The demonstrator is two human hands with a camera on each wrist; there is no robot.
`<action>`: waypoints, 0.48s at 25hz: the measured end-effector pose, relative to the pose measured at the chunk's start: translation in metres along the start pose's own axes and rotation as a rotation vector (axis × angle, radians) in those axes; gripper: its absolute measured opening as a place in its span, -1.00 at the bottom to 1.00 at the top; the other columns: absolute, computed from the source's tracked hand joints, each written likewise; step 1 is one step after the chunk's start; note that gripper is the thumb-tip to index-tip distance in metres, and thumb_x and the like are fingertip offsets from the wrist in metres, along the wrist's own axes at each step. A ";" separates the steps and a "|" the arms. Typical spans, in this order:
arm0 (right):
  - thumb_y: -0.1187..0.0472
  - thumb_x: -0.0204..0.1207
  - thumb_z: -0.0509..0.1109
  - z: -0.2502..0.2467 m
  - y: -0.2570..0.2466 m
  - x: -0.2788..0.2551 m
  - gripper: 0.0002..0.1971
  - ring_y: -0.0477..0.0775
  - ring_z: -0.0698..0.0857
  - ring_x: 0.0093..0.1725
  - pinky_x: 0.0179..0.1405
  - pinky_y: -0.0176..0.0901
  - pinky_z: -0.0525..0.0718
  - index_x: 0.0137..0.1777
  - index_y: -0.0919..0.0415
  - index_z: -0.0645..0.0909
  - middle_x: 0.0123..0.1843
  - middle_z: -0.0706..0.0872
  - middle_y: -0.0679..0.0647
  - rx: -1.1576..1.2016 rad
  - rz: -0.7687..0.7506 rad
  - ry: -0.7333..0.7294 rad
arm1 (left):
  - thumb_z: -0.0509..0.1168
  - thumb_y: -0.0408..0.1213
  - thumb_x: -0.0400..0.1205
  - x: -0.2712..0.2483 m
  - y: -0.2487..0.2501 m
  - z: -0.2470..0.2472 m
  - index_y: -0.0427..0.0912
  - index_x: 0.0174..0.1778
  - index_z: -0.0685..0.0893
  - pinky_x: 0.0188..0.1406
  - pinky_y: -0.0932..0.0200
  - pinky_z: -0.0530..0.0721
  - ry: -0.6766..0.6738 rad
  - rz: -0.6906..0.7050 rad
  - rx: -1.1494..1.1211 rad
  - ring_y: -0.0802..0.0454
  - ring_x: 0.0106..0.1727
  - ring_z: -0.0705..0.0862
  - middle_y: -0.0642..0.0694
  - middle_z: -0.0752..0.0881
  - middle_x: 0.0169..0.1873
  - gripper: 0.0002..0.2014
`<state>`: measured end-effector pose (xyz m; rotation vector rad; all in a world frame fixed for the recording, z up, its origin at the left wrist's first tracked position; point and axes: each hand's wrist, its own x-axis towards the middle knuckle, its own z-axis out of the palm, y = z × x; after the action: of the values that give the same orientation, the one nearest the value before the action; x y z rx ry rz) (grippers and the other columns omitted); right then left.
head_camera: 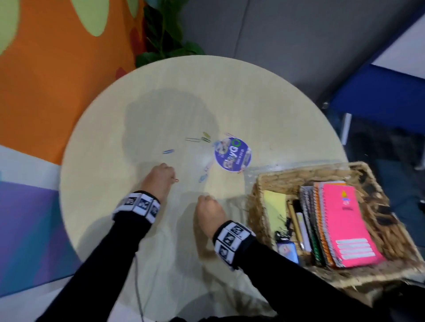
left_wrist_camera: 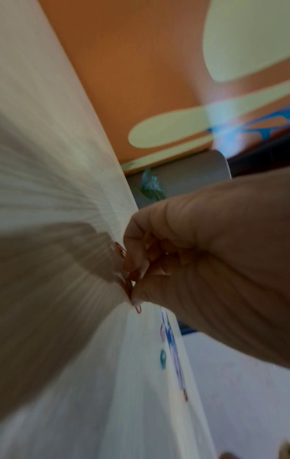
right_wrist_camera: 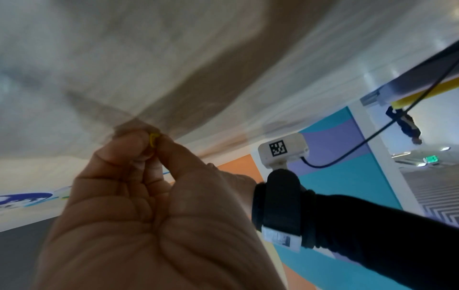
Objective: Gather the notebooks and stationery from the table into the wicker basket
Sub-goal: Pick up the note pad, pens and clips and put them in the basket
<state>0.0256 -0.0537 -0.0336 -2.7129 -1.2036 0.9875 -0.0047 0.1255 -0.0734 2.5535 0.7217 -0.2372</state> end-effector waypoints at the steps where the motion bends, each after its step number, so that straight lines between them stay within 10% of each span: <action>1: 0.49 0.47 0.09 -0.001 -0.001 -0.002 -0.70 0.41 0.68 0.14 0.07 0.11 0.67 0.17 0.48 0.50 0.15 0.64 0.43 -0.021 0.003 0.022 | 0.35 -0.39 0.57 0.001 -0.002 0.004 -0.47 -0.03 0.69 0.11 -0.15 0.62 0.000 0.011 0.076 -0.36 0.06 0.67 -0.44 0.66 -0.01 -0.82; 8: 0.40 0.53 0.24 -0.050 0.007 -0.064 -0.84 0.43 0.70 0.03 -0.08 0.08 0.61 0.06 0.43 0.55 0.03 0.70 0.44 0.155 -0.163 0.020 | 0.06 -0.49 0.67 -0.008 0.015 0.011 -0.43 0.23 0.53 0.24 -0.02 0.54 -0.065 -0.110 0.138 -0.26 0.20 0.57 -0.33 0.57 0.19 -0.73; 12: 0.33 0.49 0.33 -0.110 0.073 -0.117 -0.90 0.04 0.60 -0.33 -0.26 -0.18 0.51 -0.03 0.26 0.64 -0.29 0.68 0.05 0.371 -0.145 0.246 | 0.07 -0.46 0.69 -0.028 0.048 -0.015 -0.35 0.15 0.60 0.14 0.01 0.56 -0.071 -0.139 -0.067 -0.20 0.16 0.59 -0.27 0.63 0.13 -0.77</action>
<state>0.0759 -0.1579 0.0996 -2.3405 -1.0362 0.7449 -0.0024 0.0845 -0.0337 2.4209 0.8665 -0.3423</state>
